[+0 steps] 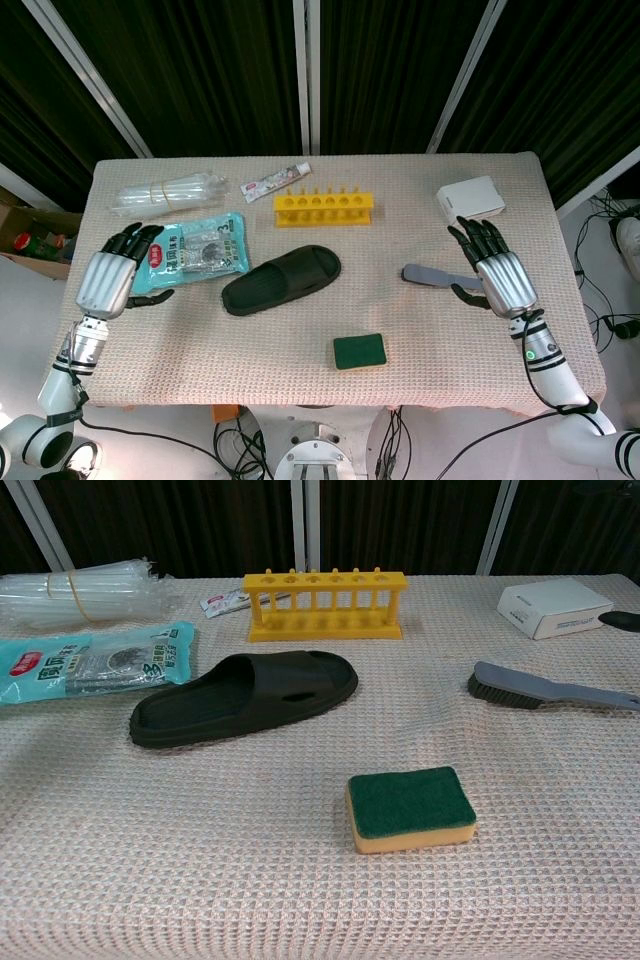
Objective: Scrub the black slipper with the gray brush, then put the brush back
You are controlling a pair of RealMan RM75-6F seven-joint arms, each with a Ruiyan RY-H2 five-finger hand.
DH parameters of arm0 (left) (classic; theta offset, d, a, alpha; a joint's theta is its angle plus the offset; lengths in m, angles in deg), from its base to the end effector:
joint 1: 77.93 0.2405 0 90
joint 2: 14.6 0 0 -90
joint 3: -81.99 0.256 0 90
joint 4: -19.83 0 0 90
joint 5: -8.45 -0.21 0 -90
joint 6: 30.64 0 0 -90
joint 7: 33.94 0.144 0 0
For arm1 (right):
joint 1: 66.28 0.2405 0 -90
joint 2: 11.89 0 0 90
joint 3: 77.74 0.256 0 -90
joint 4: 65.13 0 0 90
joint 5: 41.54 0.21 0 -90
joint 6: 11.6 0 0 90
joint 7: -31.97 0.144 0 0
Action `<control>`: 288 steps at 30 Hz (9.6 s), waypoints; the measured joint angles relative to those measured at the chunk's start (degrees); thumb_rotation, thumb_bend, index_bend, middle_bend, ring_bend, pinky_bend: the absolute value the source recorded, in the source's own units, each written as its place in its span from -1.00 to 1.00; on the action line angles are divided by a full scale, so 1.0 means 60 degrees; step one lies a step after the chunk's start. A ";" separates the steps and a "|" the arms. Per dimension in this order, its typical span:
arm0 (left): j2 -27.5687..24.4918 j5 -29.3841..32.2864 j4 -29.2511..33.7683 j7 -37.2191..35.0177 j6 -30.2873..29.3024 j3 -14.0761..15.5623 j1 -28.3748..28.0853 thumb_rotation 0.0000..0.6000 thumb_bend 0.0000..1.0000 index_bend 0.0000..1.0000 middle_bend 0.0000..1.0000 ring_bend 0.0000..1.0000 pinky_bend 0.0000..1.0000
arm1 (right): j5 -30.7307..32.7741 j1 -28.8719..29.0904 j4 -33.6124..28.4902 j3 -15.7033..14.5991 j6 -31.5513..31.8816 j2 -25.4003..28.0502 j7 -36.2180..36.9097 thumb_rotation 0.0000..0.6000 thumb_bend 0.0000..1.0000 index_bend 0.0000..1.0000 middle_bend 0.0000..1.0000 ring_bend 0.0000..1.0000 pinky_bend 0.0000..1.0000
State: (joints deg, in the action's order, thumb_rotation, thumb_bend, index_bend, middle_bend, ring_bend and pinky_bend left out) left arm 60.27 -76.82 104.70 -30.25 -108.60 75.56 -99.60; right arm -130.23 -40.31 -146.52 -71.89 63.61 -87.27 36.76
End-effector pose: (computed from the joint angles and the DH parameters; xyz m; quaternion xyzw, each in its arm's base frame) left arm -0.2515 0.2787 0.1028 -0.6551 -0.3184 -0.4471 0.5191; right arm -0.2378 -0.2975 0.0946 0.6779 -0.3242 0.4745 0.4585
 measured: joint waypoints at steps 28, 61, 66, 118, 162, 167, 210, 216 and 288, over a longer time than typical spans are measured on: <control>0.0183 -0.0514 -0.0249 -0.0457 0.0724 0.0628 -0.0211 1.00 -1.00 -0.74 -0.69 -0.78 -0.51 | 0.5075 0.0529 0.0076 0.0510 -0.2682 -0.1535 -0.4934 1.00 -0.64 -0.50 -0.43 -1.00 -1.00; 0.0038 -0.0415 -0.0395 -0.0709 0.0910 0.0663 -0.0257 1.00 -0.93 -0.74 -0.69 -0.78 -0.51 | 0.5361 0.0885 0.0733 0.0686 -0.2694 -0.2560 -0.4910 1.00 -0.34 -0.22 -0.27 -1.00 -1.00; 0.0023 -0.0391 -0.0374 -0.0672 0.0919 0.0658 -0.0255 1.00 -0.93 -0.74 -0.69 -0.78 -0.51 | 0.5337 0.0885 0.0761 0.0693 -0.2632 -0.2585 -0.4905 1.00 -0.33 -0.19 -0.25 -1.00 -1.00; 0.0260 -0.0474 -0.0381 -0.0614 0.1433 0.0861 -0.0441 1.00 -0.93 -0.74 -0.68 -0.77 -0.50 | 0.3186 0.0799 -0.1068 0.1384 -0.1173 -0.1677 -0.3006 1.00 -0.02 0.65 0.46 -0.51 -1.00; 0.2273 -0.2066 -0.3288 -0.0710 0.2936 0.1987 -0.2045 1.00 -0.14 -0.47 -0.26 -0.42 -0.12 | 0.9176 0.5553 -0.1422 0.1522 -0.3073 -0.3048 -0.8439 1.00 0.00 0.70 0.49 -0.51 -1.00; 0.2264 -0.2043 -0.3310 -0.0752 0.2881 0.2021 -0.2062 1.00 -0.14 -0.47 -0.26 -0.42 -0.12 | 0.9254 0.5782 -0.1286 0.1462 -0.2991 -0.3308 -0.8560 1.00 0.00 0.70 0.49 -0.51 -1.00; 0.2338 -0.1954 -0.3423 -0.0805 0.2715 0.2168 -0.2141 1.00 -0.14 -0.48 -0.24 -0.41 -0.11 | 0.9366 0.6455 -0.0726 0.1497 -0.2795 -0.4217 -0.8405 1.00 0.01 0.71 0.49 -0.51 -1.00; 0.2371 -0.1924 -0.3424 -0.0837 0.2717 0.2144 -0.2163 1.00 -0.14 -0.48 -0.24 -0.41 -0.11 | 0.9256 0.6475 -0.0904 0.1595 -0.2681 -0.4280 -0.8256 1.00 0.02 0.71 0.49 -0.51 -1.00; 0.1482 -0.1101 -0.3277 -0.2876 -0.0304 0.0705 -0.0810 1.00 -0.52 -0.56 -0.40 -0.47 -0.24 | 0.4868 0.1642 -0.0561 -0.0781 -0.2774 -0.1382 -0.6023 1.00 -0.45 -0.34 -0.27 -0.89 -1.00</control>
State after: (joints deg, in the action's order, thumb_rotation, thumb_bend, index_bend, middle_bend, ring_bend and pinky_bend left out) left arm 69.16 -83.43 85.04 -47.51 -110.42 79.79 -104.46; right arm -101.02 -30.46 -149.89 -76.58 46.97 -95.56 0.62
